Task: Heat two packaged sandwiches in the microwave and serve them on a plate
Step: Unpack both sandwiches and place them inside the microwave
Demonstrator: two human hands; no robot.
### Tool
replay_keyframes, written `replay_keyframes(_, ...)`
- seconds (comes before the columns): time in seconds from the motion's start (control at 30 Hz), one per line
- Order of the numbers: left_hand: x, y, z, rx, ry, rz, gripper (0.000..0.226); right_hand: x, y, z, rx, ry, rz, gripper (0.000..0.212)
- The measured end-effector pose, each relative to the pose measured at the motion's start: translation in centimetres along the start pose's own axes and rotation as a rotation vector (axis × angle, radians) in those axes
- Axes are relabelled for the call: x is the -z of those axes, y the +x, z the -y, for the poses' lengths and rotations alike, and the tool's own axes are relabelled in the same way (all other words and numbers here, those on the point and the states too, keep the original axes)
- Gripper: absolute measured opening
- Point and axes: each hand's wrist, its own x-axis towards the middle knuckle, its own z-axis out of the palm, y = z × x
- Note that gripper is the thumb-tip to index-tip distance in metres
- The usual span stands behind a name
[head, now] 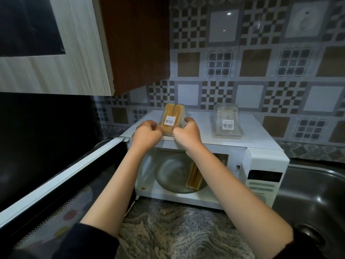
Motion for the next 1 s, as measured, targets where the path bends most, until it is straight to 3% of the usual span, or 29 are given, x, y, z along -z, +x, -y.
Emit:
replay_keyframes(0.2, -0.2, -0.7, 0.3, -0.030, -0.115, -0.029, 0.038, -0.3, 0.5, -0.5, 0.003, 0.114, -0.006, 0.064)
replay_keyframes(0.4, 0.3, -4.7, -0.3, -0.140, -0.243, -0.113, 0.030, 1.2, -2.4, -1.5, 0.132, 0.214, 0.049, 0.064)
replay_keyframes(0.5, 0.8, -7.5, -1.2, -0.145, -0.361, -0.089, 0.037, 2.9, -4.9, -1.1, 0.206, 0.279, 0.063, 0.061)
replay_keyframes(0.63, 1.8, -11.4, -2.1, -0.184, -0.555, -0.025, 0.024, 5.0, -8.3, -0.8, 0.256, 0.295, 0.062, 0.058)
replay_keyframes(0.83, 2.2, -18.5, -0.8, -0.172, -0.620, 0.002, 0.056, 6.7, -14.2, -3.2, 0.280, 0.298, 0.150, 0.056)
replay_keyframes(1.0, 0.7, -23.5, 2.2, -0.086, -0.641, 0.016, 0.054, 7.1, -18.6, -7.9, 0.242, 0.267, 0.226, 0.057)
